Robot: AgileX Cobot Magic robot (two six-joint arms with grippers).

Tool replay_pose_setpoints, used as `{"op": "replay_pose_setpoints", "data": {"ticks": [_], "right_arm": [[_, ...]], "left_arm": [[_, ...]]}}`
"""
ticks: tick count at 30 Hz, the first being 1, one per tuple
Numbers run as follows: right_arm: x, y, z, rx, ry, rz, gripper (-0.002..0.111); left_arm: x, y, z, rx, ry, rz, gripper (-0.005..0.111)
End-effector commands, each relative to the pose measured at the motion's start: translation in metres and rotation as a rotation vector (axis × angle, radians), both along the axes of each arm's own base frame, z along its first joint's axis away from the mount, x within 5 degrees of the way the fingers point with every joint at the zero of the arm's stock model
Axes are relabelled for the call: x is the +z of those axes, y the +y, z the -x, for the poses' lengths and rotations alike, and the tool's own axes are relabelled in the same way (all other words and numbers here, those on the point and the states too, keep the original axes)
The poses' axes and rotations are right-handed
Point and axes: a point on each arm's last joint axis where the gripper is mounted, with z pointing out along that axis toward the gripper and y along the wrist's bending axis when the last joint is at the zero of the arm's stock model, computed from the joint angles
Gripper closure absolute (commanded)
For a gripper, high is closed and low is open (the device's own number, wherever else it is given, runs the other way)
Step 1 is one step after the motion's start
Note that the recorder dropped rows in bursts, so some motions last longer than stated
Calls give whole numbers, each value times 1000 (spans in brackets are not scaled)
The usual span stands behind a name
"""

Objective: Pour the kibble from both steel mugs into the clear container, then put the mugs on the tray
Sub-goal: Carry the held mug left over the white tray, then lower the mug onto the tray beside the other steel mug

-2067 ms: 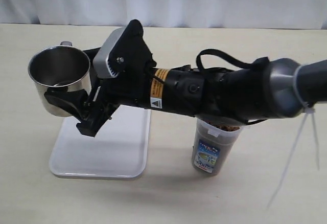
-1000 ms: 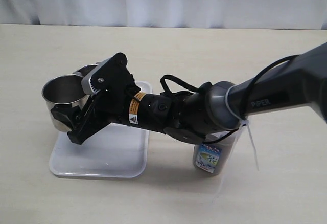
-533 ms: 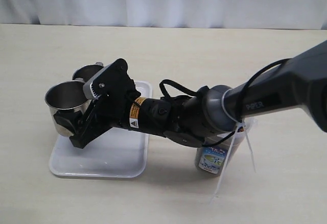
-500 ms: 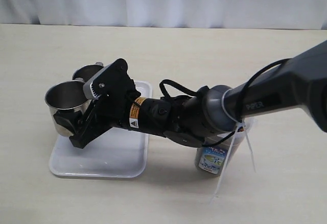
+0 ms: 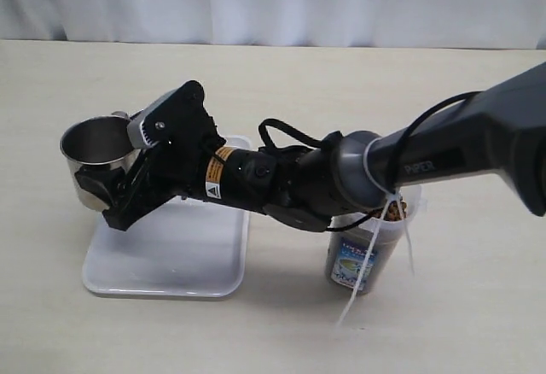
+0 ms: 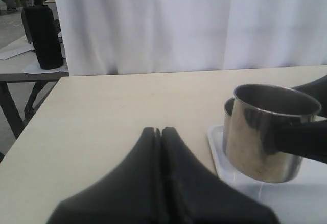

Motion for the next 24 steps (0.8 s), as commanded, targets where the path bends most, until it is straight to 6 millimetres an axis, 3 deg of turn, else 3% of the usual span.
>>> {"op": "replay_pose_setpoints", "data": {"ticks": [1,5,8,10,12,15,24], "right_arm": [[16,7,-9,2,-44,-17,104],[50,-15,-32,28,-126,-35,104],[78,-63,-68,44,-173,-36,104],[82,-92,-91,32,-200,-6,104],[75,-115,-111,32,-198,44,104],[56,-128,-126,158,-172,65,104],[6,-121,-137,345,-153,121,104]], "left_arm": [[0,0,0,5,-10,2,107],[-1,0,0,4,-4,2,107],[-1,0,0,4,-4,2,107],[-1,0,0,4,-4,2,107],[-1,0,0,4,-4,2,107],[-1,0,0,4,-4,2,107],[-1,0,0,4,-4,2,107]]}}
